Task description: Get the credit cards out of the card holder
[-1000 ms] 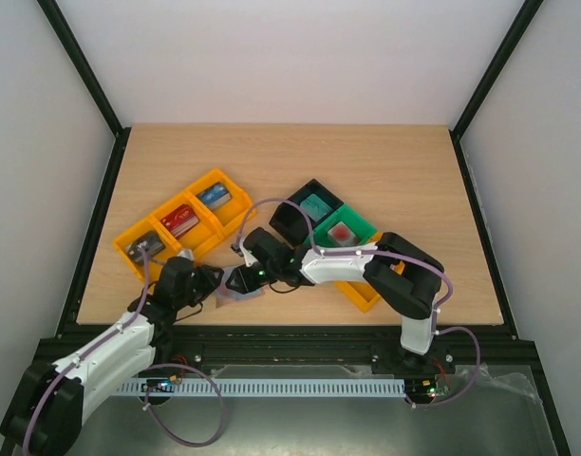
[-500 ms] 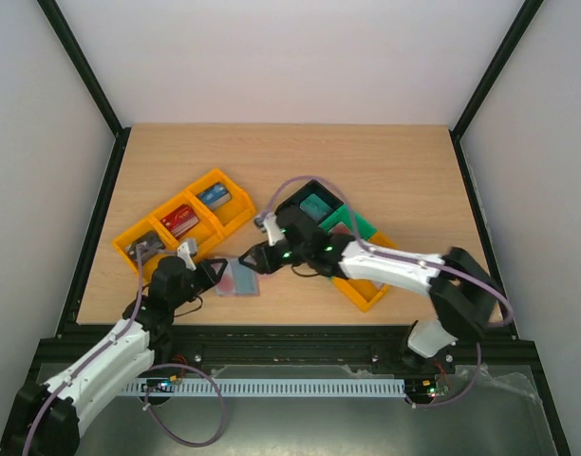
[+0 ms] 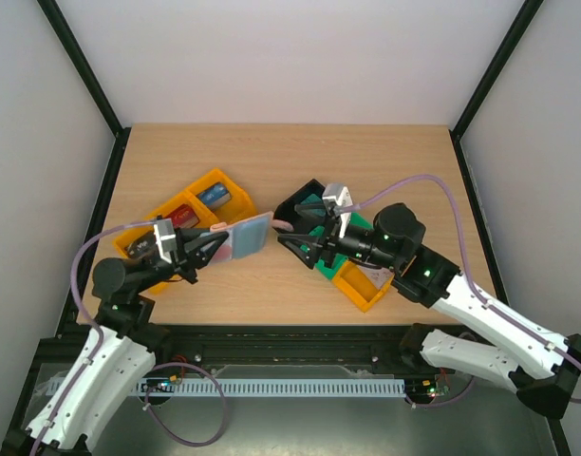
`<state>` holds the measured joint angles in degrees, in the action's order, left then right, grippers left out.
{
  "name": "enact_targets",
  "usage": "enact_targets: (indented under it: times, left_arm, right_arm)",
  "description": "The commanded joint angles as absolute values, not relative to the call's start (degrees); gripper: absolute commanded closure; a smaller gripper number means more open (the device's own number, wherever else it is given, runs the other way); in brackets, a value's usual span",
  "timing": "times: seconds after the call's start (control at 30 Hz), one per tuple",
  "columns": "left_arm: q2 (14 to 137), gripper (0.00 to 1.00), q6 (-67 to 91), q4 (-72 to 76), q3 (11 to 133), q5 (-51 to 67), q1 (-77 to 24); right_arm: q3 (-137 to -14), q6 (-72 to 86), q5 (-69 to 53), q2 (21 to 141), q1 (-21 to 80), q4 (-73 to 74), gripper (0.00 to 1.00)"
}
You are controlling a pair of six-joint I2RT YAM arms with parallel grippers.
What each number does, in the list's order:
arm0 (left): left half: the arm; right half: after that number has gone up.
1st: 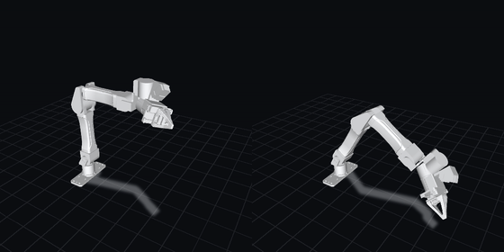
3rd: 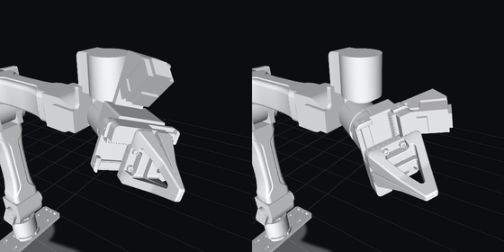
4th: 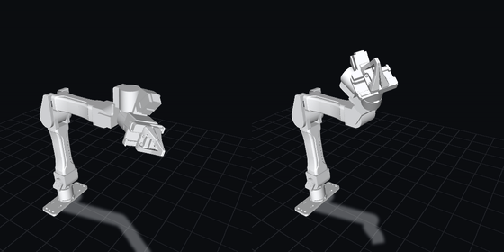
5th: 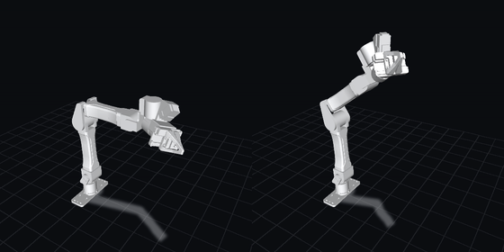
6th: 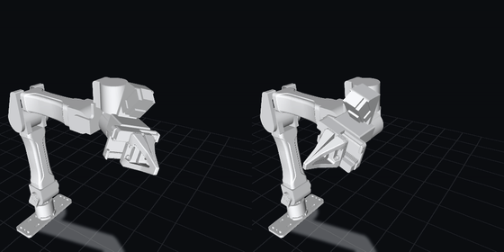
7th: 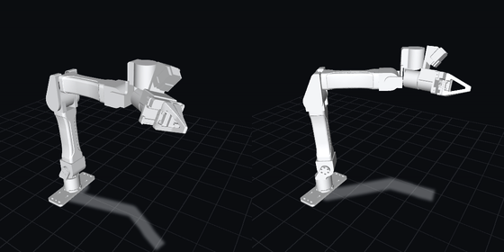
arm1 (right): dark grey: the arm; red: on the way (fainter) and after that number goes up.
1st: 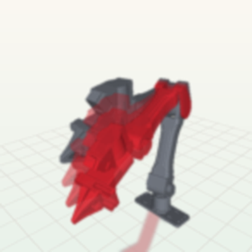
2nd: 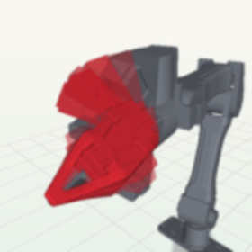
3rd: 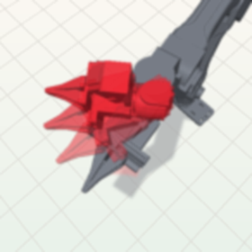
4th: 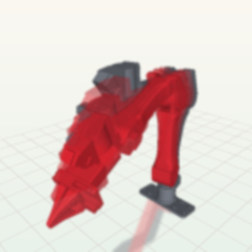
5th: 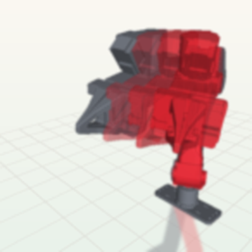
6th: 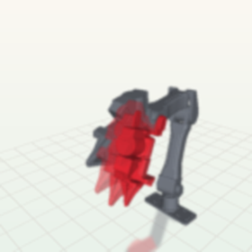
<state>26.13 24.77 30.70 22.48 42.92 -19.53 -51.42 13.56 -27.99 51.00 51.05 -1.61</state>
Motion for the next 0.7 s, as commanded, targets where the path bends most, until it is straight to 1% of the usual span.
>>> enact_targets:
  times: [0.0, 0.13, 0.27, 0.4, 0.5, 0.67]
  left_arm:
    - [24.6, 0.98, 15.1, 35.0, 28.1, 52.7, -18.9]
    - [24.7, 0.98, 20.3, 38.7, 30.7, 50.8, -17.2]
    - [24.6, 0.98, 22.9, 38.9, 31.6, 49.7, -16.7]
    - [24.5, 0.98, 26.2, 39.0, 31.8, 46.1, -16.4]
    - [24.4, 0.98, 29.3, 38.1, 32.1, 41.7, -15.9]
    - [24.4, 0.98, 30.7, 37.4, 32.3, 39.5, -15.5]
  right_arm:
    - [-53.7, 7.3, -28.4, 52.4, 51.0, 2.4, 0.14]
    - [-57.1, 5.6, -33.1, 55.5, 50.9, 2.0, 0.14]
    - [-62.9, 5.6, -38.6, 62.0, 50.9, 5.2, 0.19]
    - [-64.4, 6.7, -43.9, 65.8, 51.0, 5.4, 0.18]
    - [-64.4, 3.8, -43.3, 64.6, 51.0, 8.9, 0.15]
    - [-61.4, 1.7, -35.7, 58.1, 51.0, 10.2, 0.10]
